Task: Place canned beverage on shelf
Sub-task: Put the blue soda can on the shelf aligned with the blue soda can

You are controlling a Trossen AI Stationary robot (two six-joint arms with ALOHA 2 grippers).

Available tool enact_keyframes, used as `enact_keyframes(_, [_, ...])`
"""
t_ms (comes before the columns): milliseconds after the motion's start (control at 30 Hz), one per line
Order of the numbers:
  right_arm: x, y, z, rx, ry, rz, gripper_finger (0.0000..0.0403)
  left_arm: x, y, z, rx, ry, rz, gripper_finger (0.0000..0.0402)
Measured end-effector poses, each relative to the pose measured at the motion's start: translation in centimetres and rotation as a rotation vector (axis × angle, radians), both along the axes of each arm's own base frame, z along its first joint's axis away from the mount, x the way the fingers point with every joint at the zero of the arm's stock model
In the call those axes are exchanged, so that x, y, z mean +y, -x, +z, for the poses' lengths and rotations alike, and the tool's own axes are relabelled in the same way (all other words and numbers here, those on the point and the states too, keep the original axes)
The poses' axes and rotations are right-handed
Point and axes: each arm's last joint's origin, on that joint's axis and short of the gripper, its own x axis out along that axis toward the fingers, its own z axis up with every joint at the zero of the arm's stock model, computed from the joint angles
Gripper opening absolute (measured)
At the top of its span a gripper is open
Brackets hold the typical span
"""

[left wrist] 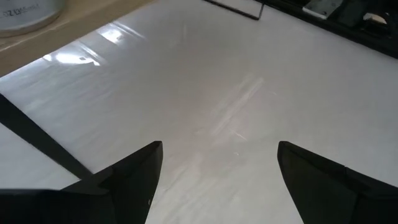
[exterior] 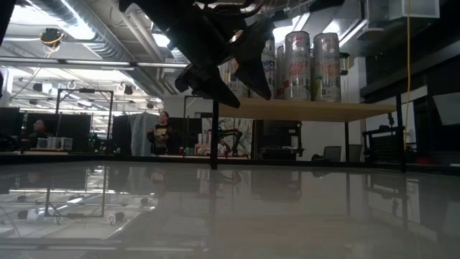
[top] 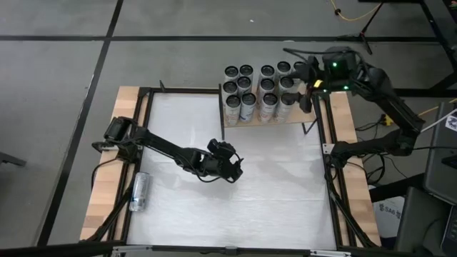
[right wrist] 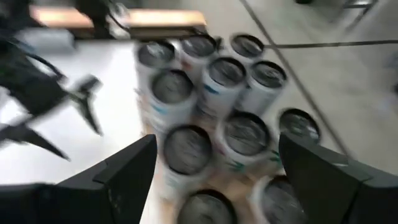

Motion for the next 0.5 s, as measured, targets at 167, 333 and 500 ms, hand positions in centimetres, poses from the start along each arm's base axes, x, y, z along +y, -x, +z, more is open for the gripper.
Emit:
enact_keyframes(167, [0.7, 0.2, 0.6, -0.087, -0.166, 0.104, 0.0325, 0.1, 0.8, 2.0, -0.026, 0.055, -0.036, 0.0312])
enact_keyframes(333, [2.3, -0.2, 0.7, -0.108, -0.263, 0.266, 0.0325, 0.4, 2.8, 4.9, -0.035, 0.149, -0.045, 0.0312])
enact_keyframes(500, [4.8, -1.1, 0.6, -0.071, -0.261, 0.374, 0.0325, 0.6, 6.0, 7.0, 0.021, 0.387, -0.006, 0.0312])
